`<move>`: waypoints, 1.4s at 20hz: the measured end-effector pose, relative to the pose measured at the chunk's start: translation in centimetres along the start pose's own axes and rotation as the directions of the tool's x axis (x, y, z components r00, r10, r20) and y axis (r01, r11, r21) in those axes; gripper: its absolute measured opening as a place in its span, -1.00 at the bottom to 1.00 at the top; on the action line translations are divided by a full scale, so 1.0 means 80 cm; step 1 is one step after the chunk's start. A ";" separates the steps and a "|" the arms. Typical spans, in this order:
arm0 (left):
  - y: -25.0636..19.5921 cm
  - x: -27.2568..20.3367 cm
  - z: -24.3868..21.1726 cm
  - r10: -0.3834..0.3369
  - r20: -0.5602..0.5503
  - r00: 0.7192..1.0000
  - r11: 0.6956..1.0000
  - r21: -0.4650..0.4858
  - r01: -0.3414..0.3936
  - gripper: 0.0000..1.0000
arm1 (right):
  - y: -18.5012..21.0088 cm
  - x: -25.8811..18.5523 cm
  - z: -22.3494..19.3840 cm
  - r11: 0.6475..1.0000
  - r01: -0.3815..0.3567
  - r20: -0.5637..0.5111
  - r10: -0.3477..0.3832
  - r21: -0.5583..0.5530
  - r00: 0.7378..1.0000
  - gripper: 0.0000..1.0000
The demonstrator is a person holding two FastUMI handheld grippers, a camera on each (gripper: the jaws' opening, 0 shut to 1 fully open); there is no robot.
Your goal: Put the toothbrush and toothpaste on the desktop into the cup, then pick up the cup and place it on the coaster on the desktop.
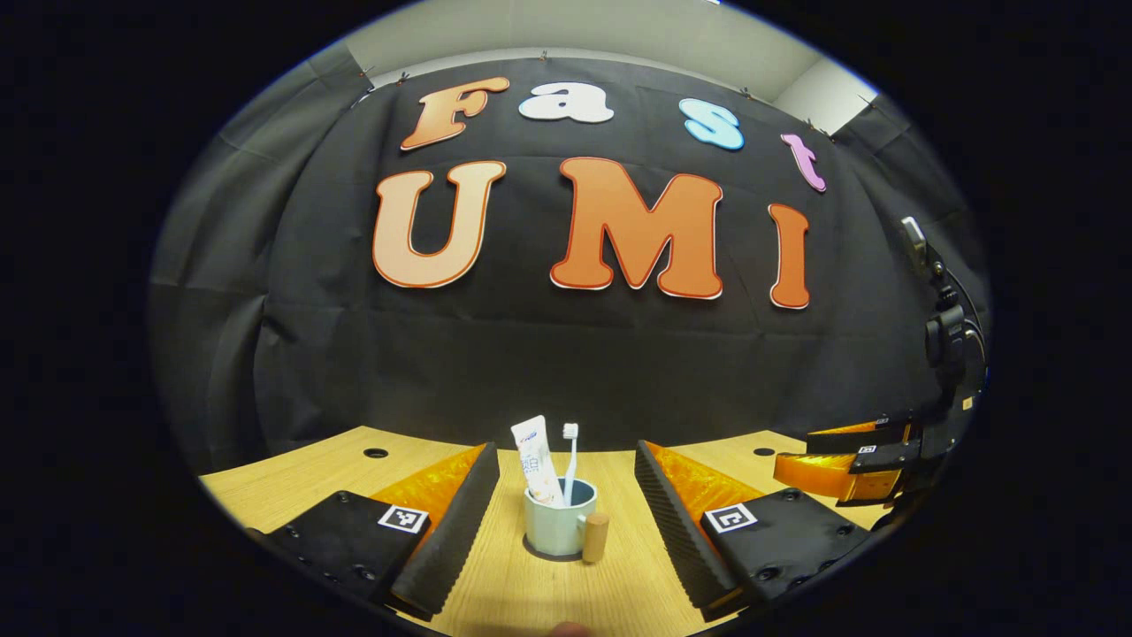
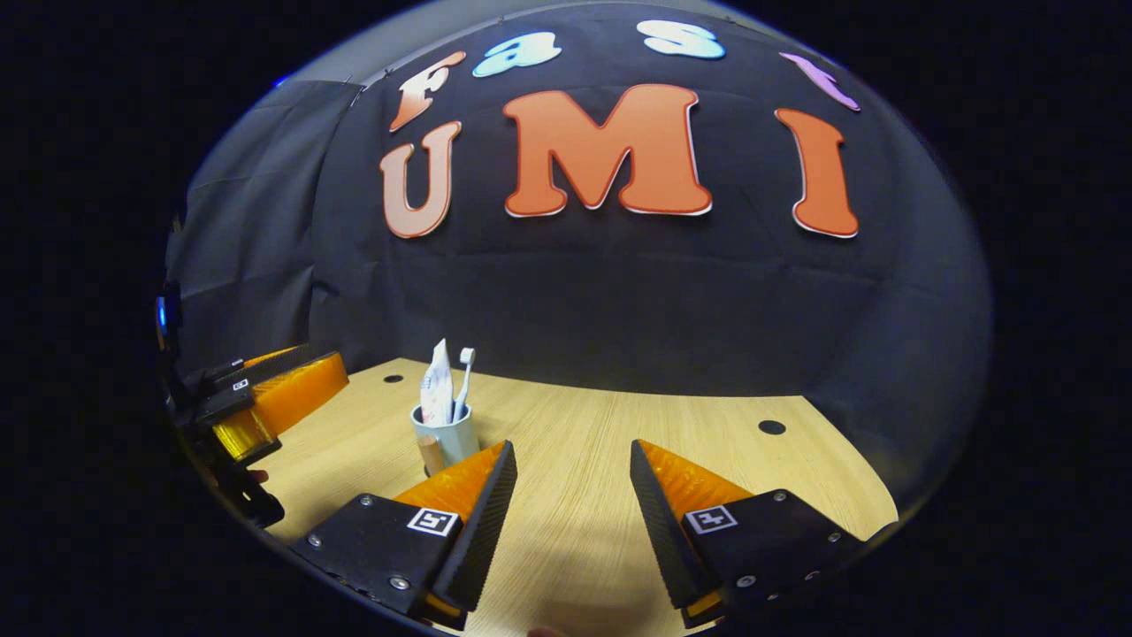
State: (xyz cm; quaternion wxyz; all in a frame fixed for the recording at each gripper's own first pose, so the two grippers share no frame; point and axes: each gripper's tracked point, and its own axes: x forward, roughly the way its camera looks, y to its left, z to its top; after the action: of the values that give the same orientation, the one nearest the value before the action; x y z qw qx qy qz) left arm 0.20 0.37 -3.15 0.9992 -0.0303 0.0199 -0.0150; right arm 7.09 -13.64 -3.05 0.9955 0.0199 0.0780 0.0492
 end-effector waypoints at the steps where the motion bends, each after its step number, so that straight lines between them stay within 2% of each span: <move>1: -0.005 0.002 -0.001 -0.004 0.006 1.000 1.000 -0.006 0.004 0.96 | -0.005 -0.001 0.002 1.000 0.007 0.024 -0.007 0.005 1.000 0.57; 5: -0.011 0.013 -0.019 -0.004 -0.011 1.000 1.000 -0.004 0.004 0.96 | -0.009 0.004 -0.005 1.000 -0.015 0.058 0.013 0.026 0.998 0.57; 13: -0.021 0.014 -0.009 0.001 0.019 1.000 1.000 0.027 -0.002 0.96 | -0.017 0.000 0.016 0.992 0.059 0.169 -0.039 -0.112 0.985 0.57; 20: -0.020 0.004 0.017 0.002 0.084 0.996 0.999 0.048 -0.006 0.96 | -0.010 -0.004 0.027 0.996 0.037 0.197 -0.021 -0.079 0.980 0.58; 28: -0.029 0.000 0.025 -0.024 0.098 0.995 0.998 0.060 0.018 0.96 | -0.017 -0.008 0.025 0.996 0.061 0.180 -0.048 -0.063 0.982 0.58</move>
State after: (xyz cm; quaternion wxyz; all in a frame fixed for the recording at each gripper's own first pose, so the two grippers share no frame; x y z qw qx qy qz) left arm 0.20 -1.85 -1.01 0.9992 -0.0019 -0.0303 -0.0247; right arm 6.92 -15.15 -1.04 0.9996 -0.0121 -0.0126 0.0226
